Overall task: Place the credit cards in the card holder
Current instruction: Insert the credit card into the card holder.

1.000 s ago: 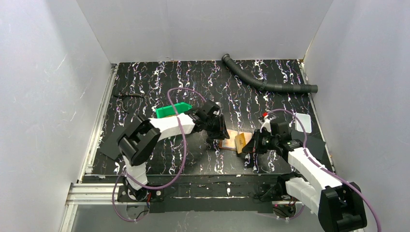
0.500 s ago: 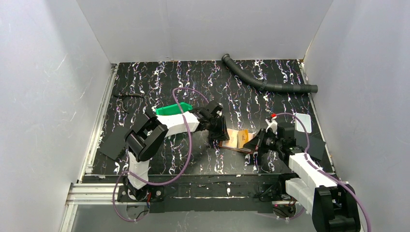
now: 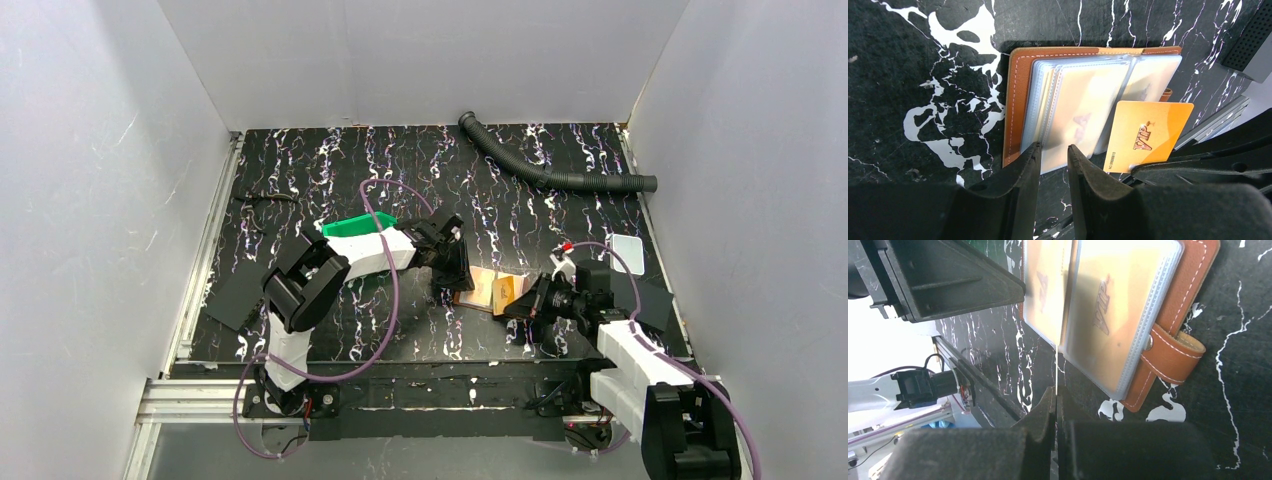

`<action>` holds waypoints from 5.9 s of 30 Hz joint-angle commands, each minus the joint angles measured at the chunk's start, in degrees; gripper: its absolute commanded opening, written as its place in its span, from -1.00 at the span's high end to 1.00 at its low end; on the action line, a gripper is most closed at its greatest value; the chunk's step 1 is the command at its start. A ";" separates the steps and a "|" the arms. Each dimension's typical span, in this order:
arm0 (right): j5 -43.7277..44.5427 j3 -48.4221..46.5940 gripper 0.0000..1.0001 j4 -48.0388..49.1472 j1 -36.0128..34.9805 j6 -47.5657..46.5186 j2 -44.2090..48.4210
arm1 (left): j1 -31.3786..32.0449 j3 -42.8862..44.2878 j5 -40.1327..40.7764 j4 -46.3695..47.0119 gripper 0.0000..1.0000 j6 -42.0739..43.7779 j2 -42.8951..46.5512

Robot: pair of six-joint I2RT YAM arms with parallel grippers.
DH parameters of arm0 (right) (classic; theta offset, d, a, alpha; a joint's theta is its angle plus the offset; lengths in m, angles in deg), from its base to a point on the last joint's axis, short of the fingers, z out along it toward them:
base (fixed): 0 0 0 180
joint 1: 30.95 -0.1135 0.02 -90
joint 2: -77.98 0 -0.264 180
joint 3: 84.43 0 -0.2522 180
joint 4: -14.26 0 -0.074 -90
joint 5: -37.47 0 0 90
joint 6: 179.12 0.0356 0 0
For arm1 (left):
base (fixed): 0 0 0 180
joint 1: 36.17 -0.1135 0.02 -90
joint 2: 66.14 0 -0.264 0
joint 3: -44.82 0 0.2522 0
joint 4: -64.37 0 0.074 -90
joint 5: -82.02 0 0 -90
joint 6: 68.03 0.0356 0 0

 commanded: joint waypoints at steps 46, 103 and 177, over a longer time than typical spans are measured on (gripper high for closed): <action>-3.49 5.86 0.97 42.30 1.23 9.85 -23.70 | 1.06 -0.49 3.62 -6.95 0.50 1.09 -2.45; 15.58 -20.13 -0.07 -9.95 -0.11 -14.97 -15.36 | 1.32 -0.85 3.50 -6.77 0.51 1.89 -2.20; 22.82 -22.98 -0.39 -15.88 1.85 -13.71 -17.47 | 0.87 -3.82 -4.69 -3.54 0.00 3.82 9.19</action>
